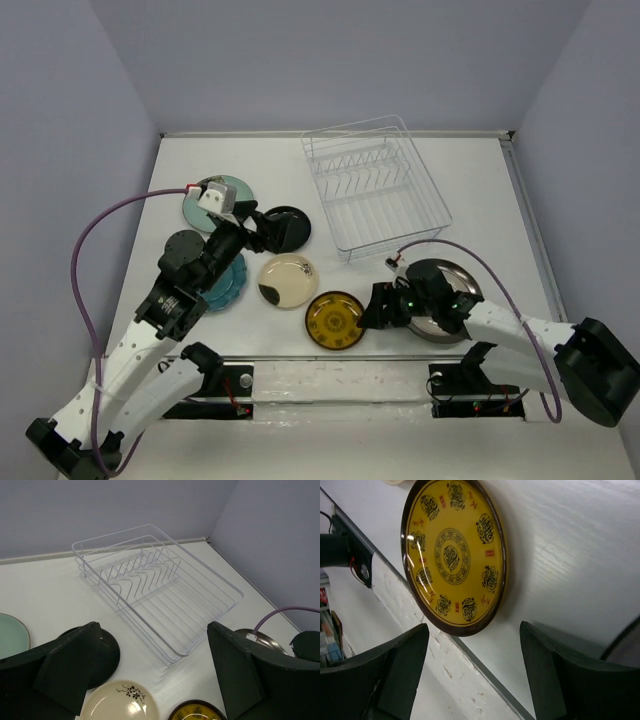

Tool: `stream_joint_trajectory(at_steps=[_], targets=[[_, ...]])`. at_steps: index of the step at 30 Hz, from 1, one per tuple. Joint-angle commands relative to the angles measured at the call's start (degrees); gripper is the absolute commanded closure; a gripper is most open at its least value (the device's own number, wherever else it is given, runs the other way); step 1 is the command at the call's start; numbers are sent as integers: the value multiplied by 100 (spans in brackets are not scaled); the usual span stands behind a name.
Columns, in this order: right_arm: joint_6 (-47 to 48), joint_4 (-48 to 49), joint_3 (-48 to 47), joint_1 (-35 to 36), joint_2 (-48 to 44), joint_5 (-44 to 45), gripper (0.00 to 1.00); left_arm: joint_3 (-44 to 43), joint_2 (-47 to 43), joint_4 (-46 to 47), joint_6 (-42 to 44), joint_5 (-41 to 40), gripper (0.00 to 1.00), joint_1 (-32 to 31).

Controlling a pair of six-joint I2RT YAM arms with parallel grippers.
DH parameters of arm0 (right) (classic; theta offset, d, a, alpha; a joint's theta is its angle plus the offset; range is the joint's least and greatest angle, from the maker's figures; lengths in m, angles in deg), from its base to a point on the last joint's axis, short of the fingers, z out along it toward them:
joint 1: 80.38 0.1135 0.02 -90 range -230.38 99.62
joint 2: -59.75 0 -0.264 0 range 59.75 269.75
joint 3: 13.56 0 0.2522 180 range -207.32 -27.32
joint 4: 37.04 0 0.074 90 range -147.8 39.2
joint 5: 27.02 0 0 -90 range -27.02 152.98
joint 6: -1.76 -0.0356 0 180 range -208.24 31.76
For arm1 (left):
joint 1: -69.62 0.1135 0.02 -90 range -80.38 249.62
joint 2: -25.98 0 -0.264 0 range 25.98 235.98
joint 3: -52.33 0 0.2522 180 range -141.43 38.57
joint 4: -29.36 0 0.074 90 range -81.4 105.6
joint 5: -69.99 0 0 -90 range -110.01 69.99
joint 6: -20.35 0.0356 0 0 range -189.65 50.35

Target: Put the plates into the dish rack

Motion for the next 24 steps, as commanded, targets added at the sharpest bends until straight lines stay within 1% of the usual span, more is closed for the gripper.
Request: stream_joint_trajectory(at_steps=[1, 3, 5, 8, 9, 11, 12, 15, 16, 17, 18, 19, 20, 21, 22, 23, 24], targets=[[-367, 1108, 143, 327, 631, 585, 25, 4, -21, 309, 87, 109, 1, 14], [-561, 1546, 213, 328, 990, 743, 32, 13, -29, 318, 87, 109, 1, 14], [-684, 1969, 248, 328, 1421, 745, 37, 13, -29, 318, 87, 118, 1, 14], [-965, 2670, 397, 328, 1809, 709, 44, 13, -29, 327, 79, 135, 1, 6], [-1010, 2795, 415, 328, 1923, 727, 52, 13, -29, 327, 78, 144, 1, 14], [-1107, 2928, 433, 328, 2144, 770, 62, 13, -38, 327, 70, 136, 1, 14], [-1081, 2937, 433, 328, 2188, 788, 71, 13, -38, 327, 70, 127, 1, 6], [-818, 2500, 285, 328, 2031, 797, 88, 22, -47, 336, 70, 136, 1, 14], [-530, 1976, 223, 328, 1751, 910, 93, 22, -47, 336, 70, 153, 1, 14], [-379, 1727, 109, 328, 1575, 963, 93, 22, -56, 336, 61, 153, 1, 14], [-82, 1228, 38, 328, 1120, 981, 93, 22, -47, 336, 61, 179, 1, 6], [-79, 1223, -32, 328, 1116, 955, 93, 22, -47, 336, 61, 179, 1, 5], [209, 736, -111, 328, 576, 920, 93, 22, -47, 336, 52, 179, 1, 14], [533, 461, -338, 328, 293, 772, 93, 22, -38, 336, 43, 179, 1, 14], [537, 215, -488, 328, 11, 684, 93, 13, -47, 336, 52, 171, 1, 14], [850, -205, -655, 328, -461, 622, 93, 13, -38, 318, 43, 136, 1, 14], [1114, -427, -1031, 328, -666, 613, 93, 5, -21, 318, 26, 109, 1, 14]])
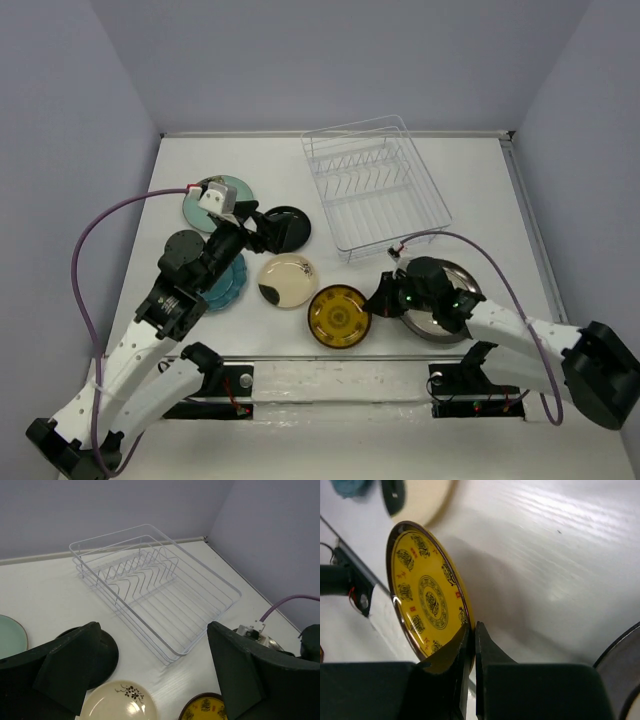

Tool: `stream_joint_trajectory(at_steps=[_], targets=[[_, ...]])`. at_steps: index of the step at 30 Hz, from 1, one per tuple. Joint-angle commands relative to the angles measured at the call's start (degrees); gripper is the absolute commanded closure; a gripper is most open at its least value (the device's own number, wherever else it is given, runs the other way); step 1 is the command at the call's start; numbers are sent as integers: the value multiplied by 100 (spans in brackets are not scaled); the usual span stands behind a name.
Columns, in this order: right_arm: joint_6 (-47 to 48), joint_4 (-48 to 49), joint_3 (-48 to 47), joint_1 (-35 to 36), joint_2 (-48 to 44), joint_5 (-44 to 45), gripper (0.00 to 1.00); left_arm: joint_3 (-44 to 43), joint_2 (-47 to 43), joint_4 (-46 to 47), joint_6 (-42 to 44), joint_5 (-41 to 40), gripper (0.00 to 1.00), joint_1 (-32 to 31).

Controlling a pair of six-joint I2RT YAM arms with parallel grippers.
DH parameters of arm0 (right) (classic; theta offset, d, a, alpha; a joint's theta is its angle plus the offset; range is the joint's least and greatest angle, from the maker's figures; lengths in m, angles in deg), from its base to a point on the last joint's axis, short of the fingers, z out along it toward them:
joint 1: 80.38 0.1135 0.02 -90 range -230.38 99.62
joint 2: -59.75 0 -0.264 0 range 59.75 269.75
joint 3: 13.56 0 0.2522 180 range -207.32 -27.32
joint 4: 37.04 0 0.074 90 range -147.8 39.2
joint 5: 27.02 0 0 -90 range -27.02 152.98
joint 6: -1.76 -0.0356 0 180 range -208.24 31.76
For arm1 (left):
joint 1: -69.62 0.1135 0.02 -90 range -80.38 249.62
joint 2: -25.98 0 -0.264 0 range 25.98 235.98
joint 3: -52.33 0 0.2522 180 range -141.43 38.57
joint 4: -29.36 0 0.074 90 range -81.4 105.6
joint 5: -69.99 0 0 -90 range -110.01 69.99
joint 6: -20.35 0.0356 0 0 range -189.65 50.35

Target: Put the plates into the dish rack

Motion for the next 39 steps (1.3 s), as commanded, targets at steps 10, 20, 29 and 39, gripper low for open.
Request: stream_joint_trajectory(at_steps=[10, 20, 29, 39], targets=[[2325, -925, -4196, -550, 240, 4036, 93, -22, 30, 239, -25, -79, 1, 14], [3451, -898, -6546, -2283, 2704, 5293, 93, -92, 100, 212, -631, -704, 1, 5], [4647, -626, -7496, -2494, 4041, 5971, 93, -40, -58, 283, -473, -545, 1, 5], [4991, -607, -7585, -2494, 4613, 5892, 93, -39, -14, 283, -464, -528, 1, 5]])
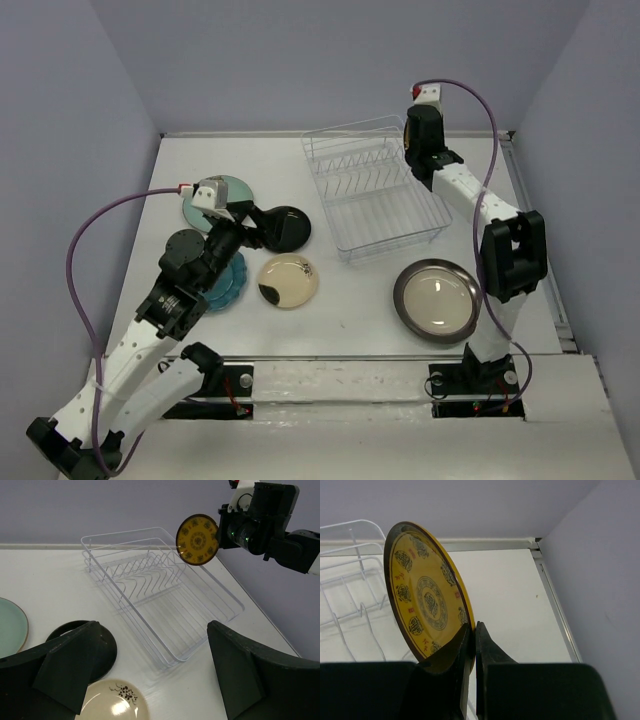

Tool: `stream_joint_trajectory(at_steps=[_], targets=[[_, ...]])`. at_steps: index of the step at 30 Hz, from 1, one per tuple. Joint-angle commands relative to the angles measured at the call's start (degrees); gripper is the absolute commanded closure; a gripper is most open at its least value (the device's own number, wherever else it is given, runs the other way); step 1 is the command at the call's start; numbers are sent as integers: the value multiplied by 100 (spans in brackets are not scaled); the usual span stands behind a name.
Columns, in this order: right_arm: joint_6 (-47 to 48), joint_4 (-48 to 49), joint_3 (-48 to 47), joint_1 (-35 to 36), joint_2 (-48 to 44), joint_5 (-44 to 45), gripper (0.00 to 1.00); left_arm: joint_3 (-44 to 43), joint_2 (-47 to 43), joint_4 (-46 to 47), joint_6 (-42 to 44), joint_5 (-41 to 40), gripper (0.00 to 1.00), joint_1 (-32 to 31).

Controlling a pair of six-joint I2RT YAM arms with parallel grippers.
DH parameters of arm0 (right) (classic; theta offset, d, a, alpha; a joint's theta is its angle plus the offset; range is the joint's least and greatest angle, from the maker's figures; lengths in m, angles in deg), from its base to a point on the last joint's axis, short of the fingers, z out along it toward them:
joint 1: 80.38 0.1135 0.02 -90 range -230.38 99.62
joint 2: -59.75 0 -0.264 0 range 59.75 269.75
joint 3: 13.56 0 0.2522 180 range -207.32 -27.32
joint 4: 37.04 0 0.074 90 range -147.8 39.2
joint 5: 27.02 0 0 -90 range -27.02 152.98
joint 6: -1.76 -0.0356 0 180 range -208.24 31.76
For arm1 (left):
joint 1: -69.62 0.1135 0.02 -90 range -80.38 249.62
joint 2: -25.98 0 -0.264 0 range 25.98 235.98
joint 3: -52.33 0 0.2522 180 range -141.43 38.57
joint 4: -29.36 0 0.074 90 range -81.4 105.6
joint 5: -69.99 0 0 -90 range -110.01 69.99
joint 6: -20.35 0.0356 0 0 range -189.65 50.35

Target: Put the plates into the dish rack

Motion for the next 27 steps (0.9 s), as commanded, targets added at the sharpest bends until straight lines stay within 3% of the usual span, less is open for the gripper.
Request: stream_joint_trajectory(at_steps=[1, 15, 17, 18, 20, 24, 27], targets=[[136, 426, -151, -14, 58, 87, 93, -39, -45, 290, 52, -12, 1, 5], [206, 225, -493, 206, 524, -37, 93, -31, 8, 246, 148, -249, 1, 5], [224, 224, -555, 206, 620, 16, 87, -48, 26, 237, 148, -249, 1, 5], [198, -28, -608, 258, 682, 8, 77, -40, 34, 228, 148, -249, 1, 5], [23, -188, -748, 259, 683, -36, 68, -48, 52, 228, 148, -232, 1, -3], [-417, -566, -784, 259, 201, -519, 49, -48, 96, 219, 175, -144, 1, 5], [-830, -812, -635, 259, -195, -949, 46, -57, 105, 210, 175, -100, 1, 5]])
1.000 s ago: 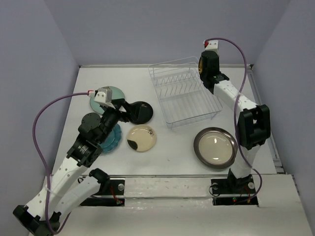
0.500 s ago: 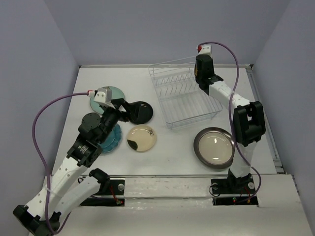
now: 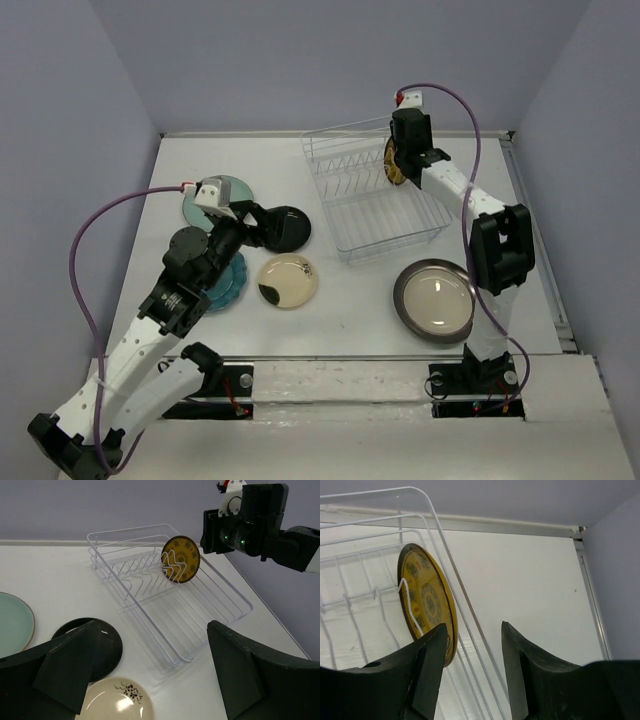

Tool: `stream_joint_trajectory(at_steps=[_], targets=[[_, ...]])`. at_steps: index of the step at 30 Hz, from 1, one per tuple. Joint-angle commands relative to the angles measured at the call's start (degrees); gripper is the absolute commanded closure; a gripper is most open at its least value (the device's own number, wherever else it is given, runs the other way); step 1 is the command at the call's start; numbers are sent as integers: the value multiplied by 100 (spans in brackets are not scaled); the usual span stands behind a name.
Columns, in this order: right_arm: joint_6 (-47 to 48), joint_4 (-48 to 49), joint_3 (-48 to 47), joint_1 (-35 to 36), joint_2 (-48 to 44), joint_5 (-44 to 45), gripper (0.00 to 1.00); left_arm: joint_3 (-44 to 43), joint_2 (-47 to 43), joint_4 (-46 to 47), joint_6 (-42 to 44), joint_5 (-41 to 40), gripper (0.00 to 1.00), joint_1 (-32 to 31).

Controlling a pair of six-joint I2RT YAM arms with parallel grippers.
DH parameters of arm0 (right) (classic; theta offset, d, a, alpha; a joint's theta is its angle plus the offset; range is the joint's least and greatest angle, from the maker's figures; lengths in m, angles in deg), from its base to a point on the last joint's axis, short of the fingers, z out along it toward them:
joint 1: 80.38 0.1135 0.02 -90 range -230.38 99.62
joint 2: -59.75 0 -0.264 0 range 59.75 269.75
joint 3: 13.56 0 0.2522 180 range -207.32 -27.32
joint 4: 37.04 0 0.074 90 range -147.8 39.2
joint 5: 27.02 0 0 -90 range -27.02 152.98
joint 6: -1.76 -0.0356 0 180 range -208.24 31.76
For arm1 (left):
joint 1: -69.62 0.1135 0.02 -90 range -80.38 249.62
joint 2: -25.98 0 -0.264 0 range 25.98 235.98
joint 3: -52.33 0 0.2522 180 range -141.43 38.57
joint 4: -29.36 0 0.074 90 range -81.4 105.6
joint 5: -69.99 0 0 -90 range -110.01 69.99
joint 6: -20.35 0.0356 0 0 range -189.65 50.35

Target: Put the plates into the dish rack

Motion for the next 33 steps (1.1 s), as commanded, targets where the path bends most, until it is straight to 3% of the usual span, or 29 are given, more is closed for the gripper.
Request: stream_joint_trajectory(at_steps=[1, 4, 7, 10, 15, 18, 19, 24, 33], targets=[[-704, -297, -71, 117, -1139, -661, 46, -66, -28, 217, 120, 36, 1, 5], [-1476, -332, 675, 257, -1929, -1896, 45, -57, -107, 217, 129, -52, 1, -3], [-2206, -26, 1711, 643, -2485, -2577, 45, -48, -178, 217, 164, -148, 1, 5], [-2925, 677, 2860, 2019, -3075, -2264, 44, -31, -309, 226, 243, -368, 1, 5], [-4464, 2178, 4445, 3446, -3621, -2034, 44, -4, -371, 252, 278, -509, 1, 5], [-5449, 2899, 5386, 4253, -3735, -1298, 45, 13, -345, 261, 252, -474, 1, 5], [-5703, 3067, 5597, 4387, -3683, -895, 47, 5, -328, 261, 217, -404, 1, 5], [-7180, 4106, 6346, 4512, -3033, -804, 50, 13, -231, 296, 146, -166, 1, 5], [-7937, 4774, 6188, 4512, -1688, -847, 48, 22, -231, 314, 111, 18, 1, 5]])
